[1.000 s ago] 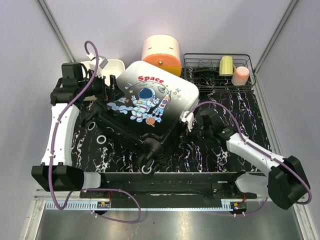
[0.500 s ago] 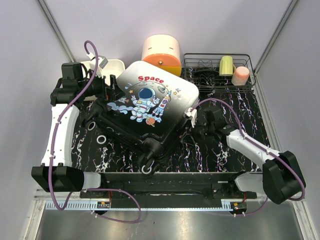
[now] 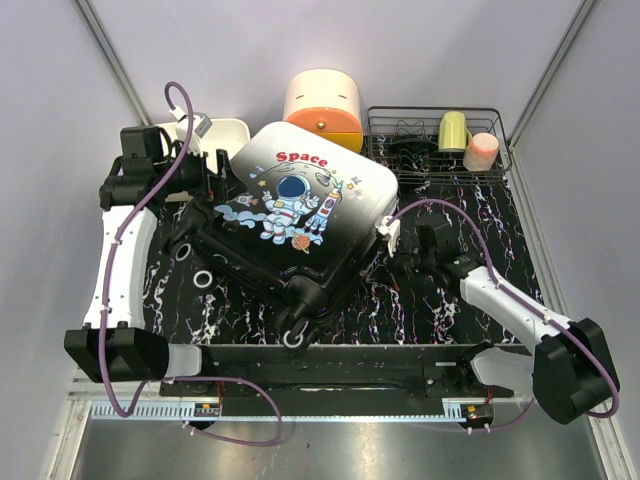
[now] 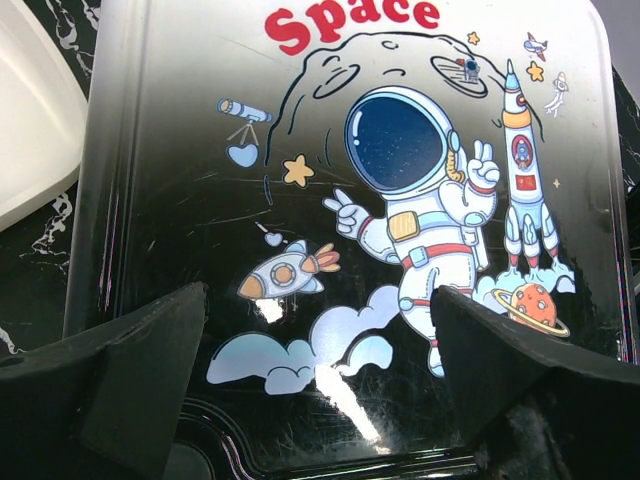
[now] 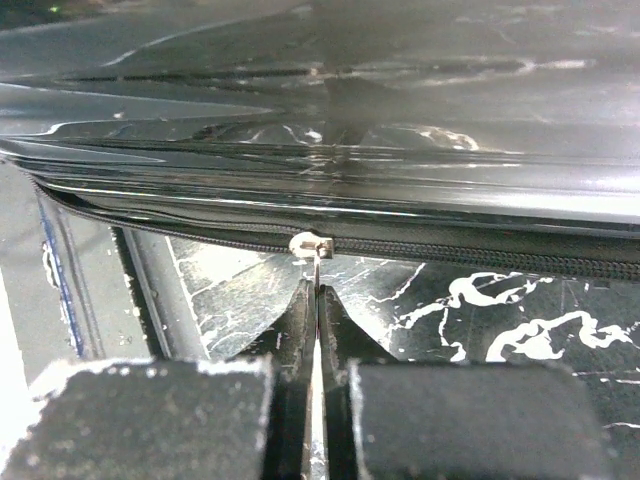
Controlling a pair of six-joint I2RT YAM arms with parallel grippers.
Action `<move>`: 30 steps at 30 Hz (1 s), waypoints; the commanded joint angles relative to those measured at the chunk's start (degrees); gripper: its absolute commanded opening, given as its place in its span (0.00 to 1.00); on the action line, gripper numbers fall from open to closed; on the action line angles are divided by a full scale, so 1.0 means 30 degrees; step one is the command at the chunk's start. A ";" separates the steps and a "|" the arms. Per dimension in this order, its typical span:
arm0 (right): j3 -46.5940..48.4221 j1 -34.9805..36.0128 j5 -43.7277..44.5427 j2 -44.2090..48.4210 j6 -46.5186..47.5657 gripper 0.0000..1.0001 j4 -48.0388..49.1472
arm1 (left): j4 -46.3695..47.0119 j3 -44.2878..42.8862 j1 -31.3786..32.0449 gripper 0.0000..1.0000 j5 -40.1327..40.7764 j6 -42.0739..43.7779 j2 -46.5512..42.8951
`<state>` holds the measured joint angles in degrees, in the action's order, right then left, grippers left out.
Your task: Open, take out, and arrange the luggage
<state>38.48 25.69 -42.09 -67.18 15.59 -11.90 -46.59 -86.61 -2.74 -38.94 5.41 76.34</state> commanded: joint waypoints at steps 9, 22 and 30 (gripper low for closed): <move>0.0590 -0.0887 0.9427 -0.0047 0.3645 0.00 0.2821 | -0.0523 -0.0631 -0.2189 0.99 -0.0907 -0.0778 0.1534; 0.5100 -0.7420 0.0528 -0.6196 0.7865 0.00 0.4846 | -0.3306 -0.4526 -0.3217 0.99 -0.1405 0.0948 0.5811; 0.8232 -0.7627 -0.4247 -1.0562 1.1469 0.00 0.4758 | -0.5533 -0.8977 -0.3217 0.99 -0.2573 0.2121 0.9645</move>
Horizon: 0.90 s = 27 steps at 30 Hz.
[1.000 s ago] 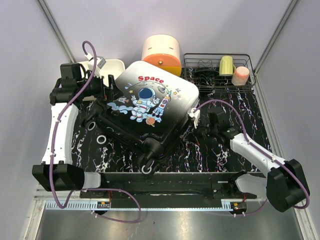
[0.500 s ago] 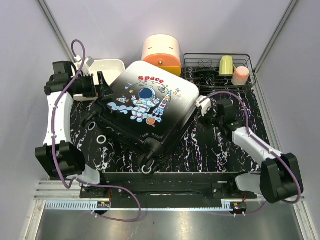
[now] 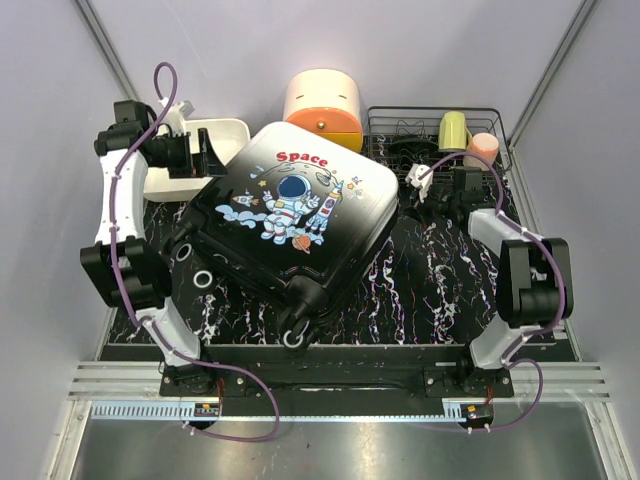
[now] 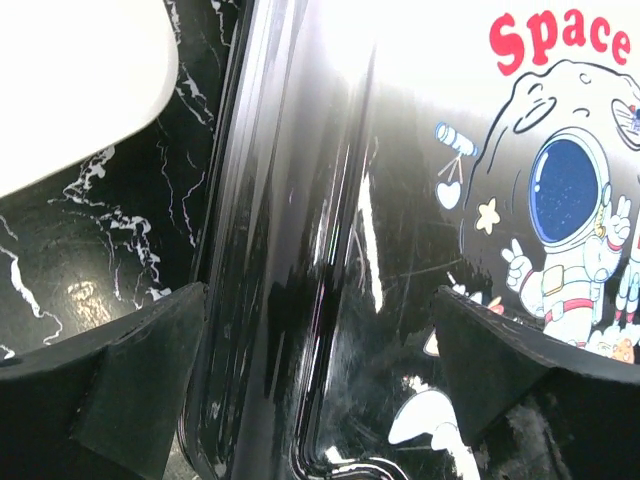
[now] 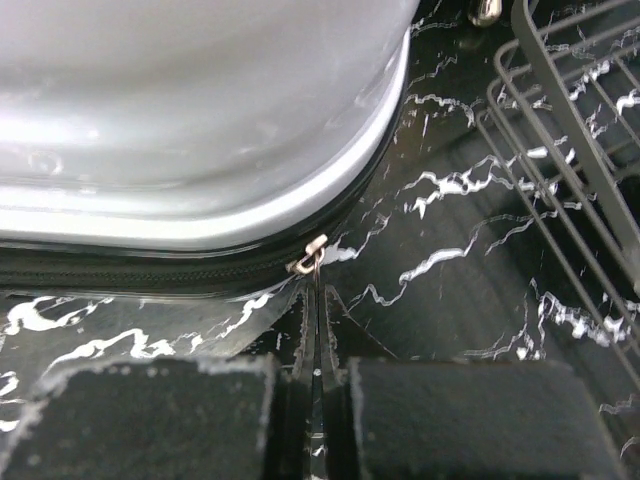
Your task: Open, take out, and arrange the luggage
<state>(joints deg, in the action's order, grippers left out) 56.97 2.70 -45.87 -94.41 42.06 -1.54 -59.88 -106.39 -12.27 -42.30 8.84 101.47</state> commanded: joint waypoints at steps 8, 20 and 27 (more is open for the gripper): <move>0.3921 0.0329 -0.6357 -0.3980 0.4257 0.00 -0.0181 | -0.1721 -0.5991 0.0749 0.99 -0.3563 0.0451 0.4437; -0.1201 0.3258 -0.7241 0.1759 0.8831 0.00 -0.5402 | -0.1222 -0.4386 0.5171 0.95 -0.5556 0.1766 0.5846; -0.4075 0.4957 -0.6451 0.6211 0.5877 0.00 -0.6284 | -0.1167 -0.3795 0.7839 0.90 -0.4594 0.3037 0.6049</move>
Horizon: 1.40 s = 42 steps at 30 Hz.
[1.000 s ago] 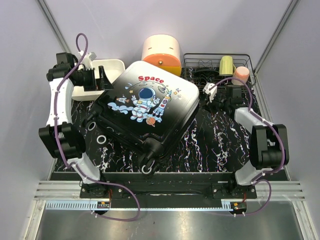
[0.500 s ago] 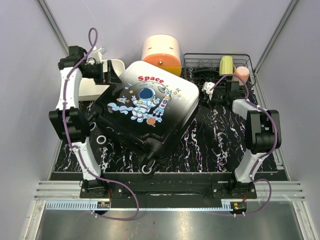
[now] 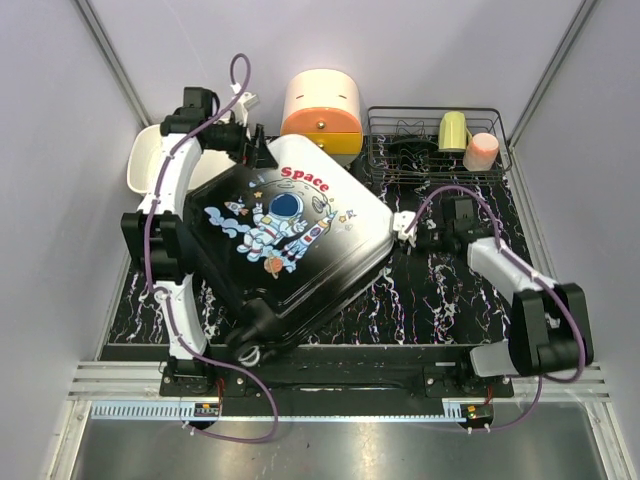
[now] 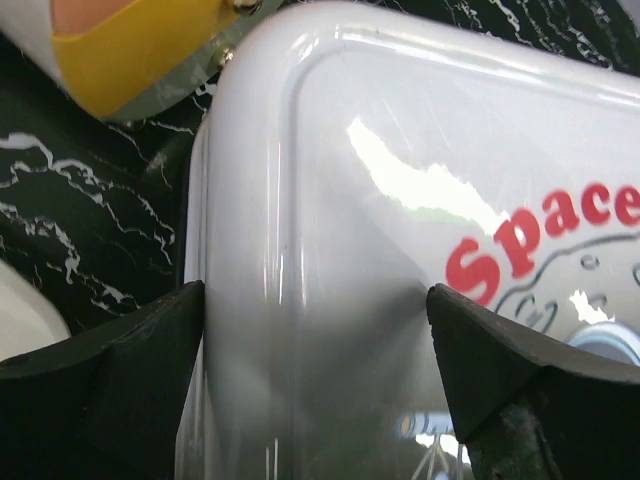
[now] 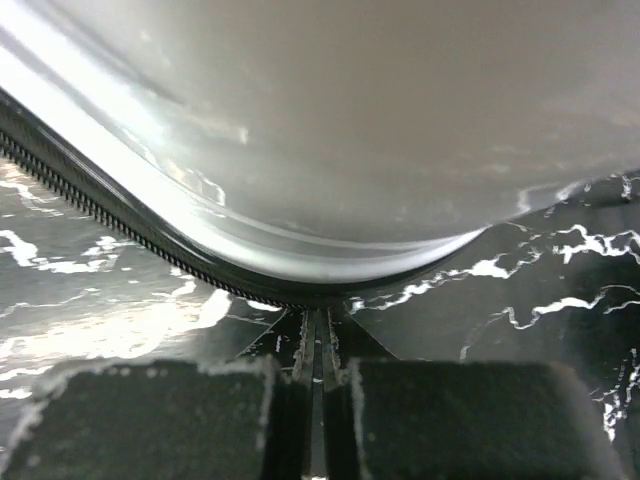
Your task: Open, take out, and arrange the luggage
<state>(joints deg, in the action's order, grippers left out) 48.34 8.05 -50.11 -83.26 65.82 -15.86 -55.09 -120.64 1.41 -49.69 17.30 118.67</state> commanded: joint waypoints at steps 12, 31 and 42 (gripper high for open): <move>-0.2226 0.3468 0.0148 0.6280 -0.6091 0.00 -0.1189 | 0.1517 0.4549 -0.7716 0.99 -0.1128 -0.6818 -0.8494; -0.1696 0.3292 0.0589 0.6394 -0.4714 0.00 -0.2506 | 0.3480 1.6114 -0.5957 0.96 -0.1162 -0.7702 -1.2852; -0.3105 0.3030 0.2696 0.9036 -0.5740 0.00 -0.3124 | -0.1470 0.6906 -0.2843 0.90 0.1738 -0.3365 -0.5460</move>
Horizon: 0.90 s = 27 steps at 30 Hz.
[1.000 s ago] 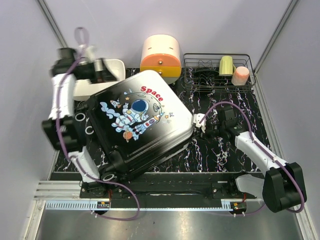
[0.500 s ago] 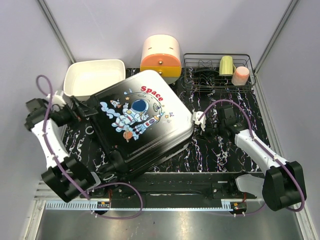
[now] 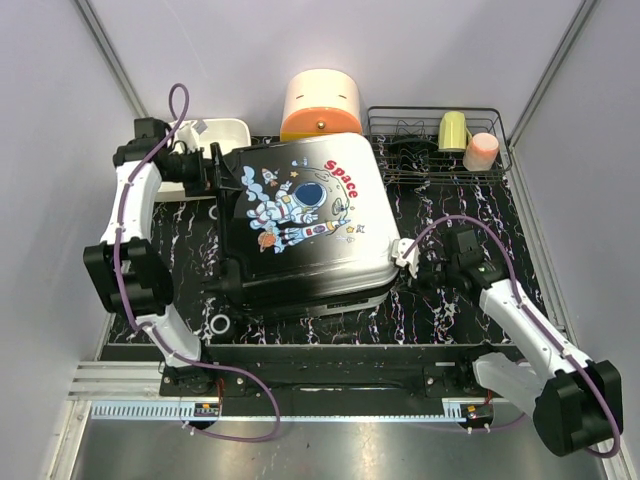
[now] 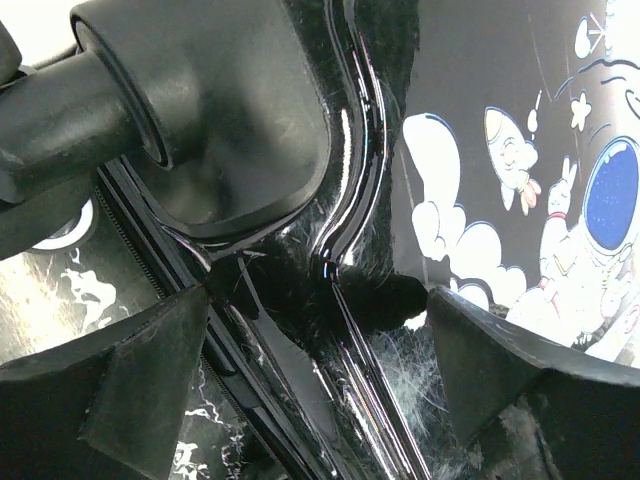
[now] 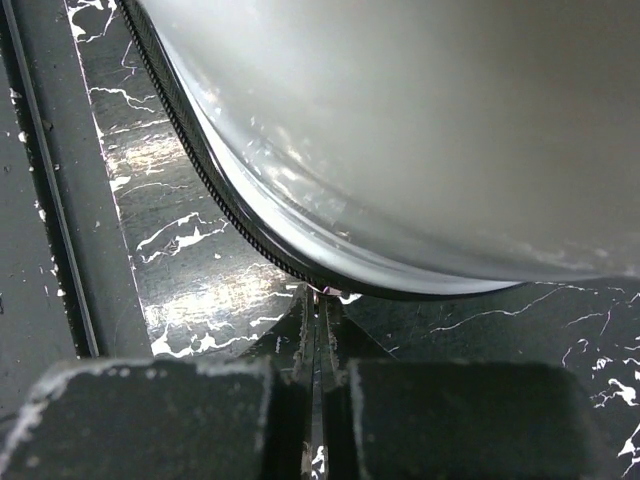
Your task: Open, take out, and arrange the luggage
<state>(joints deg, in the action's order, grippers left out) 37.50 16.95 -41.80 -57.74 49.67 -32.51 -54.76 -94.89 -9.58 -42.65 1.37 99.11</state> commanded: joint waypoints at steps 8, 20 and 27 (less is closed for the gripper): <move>0.3816 -0.3832 -0.1622 -0.3572 0.1225 0.00 0.3279 | -0.1521 -0.2001 0.0266 0.89 -0.0080 0.1450 0.2323; 0.6954 -0.3981 -0.6073 -0.9141 0.1318 0.00 0.6204 | -0.2514 -0.3524 0.0294 0.90 -0.0927 0.2616 0.3671; 0.5964 -0.2225 -0.7277 -0.9088 -0.0674 0.00 0.7965 | -0.4566 -0.4463 0.1230 0.92 -0.1455 0.4552 0.3819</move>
<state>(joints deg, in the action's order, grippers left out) 54.41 5.58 -54.54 -87.55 51.70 -20.88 -65.34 -106.65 -9.61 -46.15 7.22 108.29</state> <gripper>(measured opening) 0.009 0.912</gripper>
